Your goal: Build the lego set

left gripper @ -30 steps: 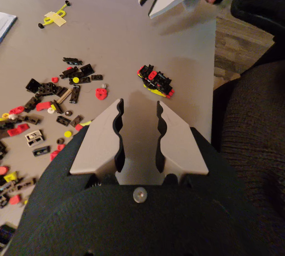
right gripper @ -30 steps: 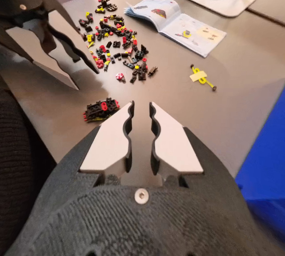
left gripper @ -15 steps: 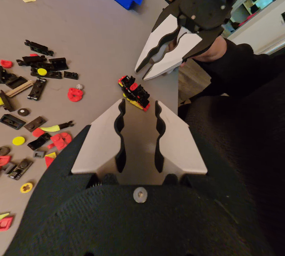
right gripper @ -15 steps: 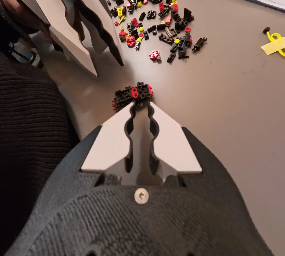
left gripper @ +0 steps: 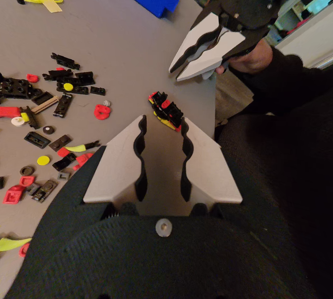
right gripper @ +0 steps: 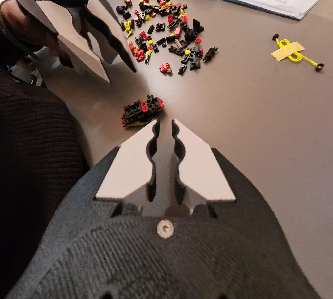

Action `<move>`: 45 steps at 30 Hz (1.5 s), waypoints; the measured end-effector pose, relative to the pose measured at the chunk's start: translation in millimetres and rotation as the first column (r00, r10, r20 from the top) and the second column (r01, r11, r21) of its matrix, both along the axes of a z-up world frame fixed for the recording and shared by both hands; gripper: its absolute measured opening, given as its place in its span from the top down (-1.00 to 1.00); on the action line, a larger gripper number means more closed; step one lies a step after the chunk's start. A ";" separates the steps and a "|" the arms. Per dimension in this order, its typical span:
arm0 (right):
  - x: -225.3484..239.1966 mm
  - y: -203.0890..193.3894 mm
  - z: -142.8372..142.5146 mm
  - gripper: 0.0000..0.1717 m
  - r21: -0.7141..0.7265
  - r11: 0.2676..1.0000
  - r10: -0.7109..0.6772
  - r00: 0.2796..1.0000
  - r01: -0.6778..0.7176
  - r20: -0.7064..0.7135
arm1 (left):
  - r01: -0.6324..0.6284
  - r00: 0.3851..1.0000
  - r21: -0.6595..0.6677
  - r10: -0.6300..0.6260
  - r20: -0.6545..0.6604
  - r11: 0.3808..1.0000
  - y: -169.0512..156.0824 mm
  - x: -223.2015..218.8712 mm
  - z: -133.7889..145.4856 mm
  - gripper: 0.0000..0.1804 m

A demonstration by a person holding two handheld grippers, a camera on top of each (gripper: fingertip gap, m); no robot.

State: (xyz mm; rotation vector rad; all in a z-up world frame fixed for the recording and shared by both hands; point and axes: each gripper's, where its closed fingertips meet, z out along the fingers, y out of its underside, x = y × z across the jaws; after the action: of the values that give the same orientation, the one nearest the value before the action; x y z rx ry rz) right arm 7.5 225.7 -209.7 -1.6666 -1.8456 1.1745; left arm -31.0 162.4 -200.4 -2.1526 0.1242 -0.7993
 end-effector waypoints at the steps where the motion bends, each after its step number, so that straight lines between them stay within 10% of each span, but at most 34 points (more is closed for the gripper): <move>1: -1.0 1.6 0.7 0.87 0.001 1.000 -0.007 1.000 0.007 -0.006 | -0.014 1.000 0.006 0.014 0.028 1.000 1.1 -2.7 3.4 0.59; 14: -14.7 34.0 -0.8 0.86 0.092 0.990 -0.107 0.993 0.111 -0.046 | 0.035 0.939 -0.019 -0.027 0.342 0.999 -7.6 -15.7 21.7 0.45; 45: -52.4 56.6 -29.4 0.93 0.007 0.998 -0.062 0.994 0.062 0.088 | 0.087 0.924 -0.085 -0.048 0.380 0.993 -13.0 -14.8 10.0 0.38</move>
State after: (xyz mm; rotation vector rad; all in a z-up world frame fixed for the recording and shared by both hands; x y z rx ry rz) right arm -44.8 282.3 -239.1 -1.7868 -1.8330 1.0875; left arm -45.8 149.4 -190.3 -2.0530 -0.0431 -1.2695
